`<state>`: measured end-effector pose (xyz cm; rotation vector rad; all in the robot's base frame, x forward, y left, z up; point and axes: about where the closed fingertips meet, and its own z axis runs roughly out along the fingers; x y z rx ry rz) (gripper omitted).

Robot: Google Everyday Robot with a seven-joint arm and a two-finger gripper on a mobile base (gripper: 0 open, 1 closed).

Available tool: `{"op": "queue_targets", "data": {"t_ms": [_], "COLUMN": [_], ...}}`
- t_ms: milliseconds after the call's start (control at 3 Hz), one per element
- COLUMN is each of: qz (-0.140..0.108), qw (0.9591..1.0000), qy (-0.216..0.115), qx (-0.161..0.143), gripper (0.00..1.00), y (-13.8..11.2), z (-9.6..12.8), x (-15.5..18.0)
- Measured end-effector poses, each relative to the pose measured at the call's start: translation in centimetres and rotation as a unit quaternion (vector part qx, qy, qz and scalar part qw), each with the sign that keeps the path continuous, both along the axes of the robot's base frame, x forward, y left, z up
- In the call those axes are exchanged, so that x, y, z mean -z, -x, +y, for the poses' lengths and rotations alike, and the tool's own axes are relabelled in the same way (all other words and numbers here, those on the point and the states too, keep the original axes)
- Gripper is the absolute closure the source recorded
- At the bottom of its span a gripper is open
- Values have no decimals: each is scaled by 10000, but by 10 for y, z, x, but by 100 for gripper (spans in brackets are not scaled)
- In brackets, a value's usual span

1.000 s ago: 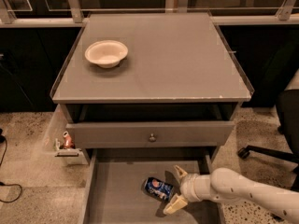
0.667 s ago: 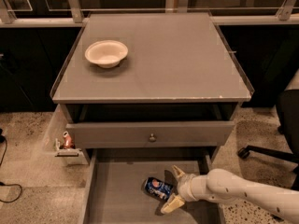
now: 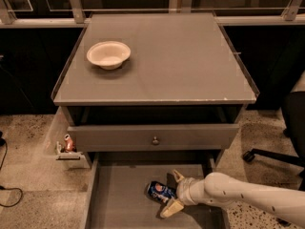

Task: Pick pepsi can from middle drawer and place on counter

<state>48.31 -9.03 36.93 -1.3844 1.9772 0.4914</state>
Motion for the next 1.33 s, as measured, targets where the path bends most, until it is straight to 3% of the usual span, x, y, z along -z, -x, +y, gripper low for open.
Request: {"op": "queue_targets", "data": {"t_ms": [333, 1333], "qz": [2, 3], "qw": [10000, 10000], "qy": [1, 1], "qx": [-1, -2], "gripper": [18, 89], "y": [0, 0], "z": [0, 0], "x": [0, 0]}}
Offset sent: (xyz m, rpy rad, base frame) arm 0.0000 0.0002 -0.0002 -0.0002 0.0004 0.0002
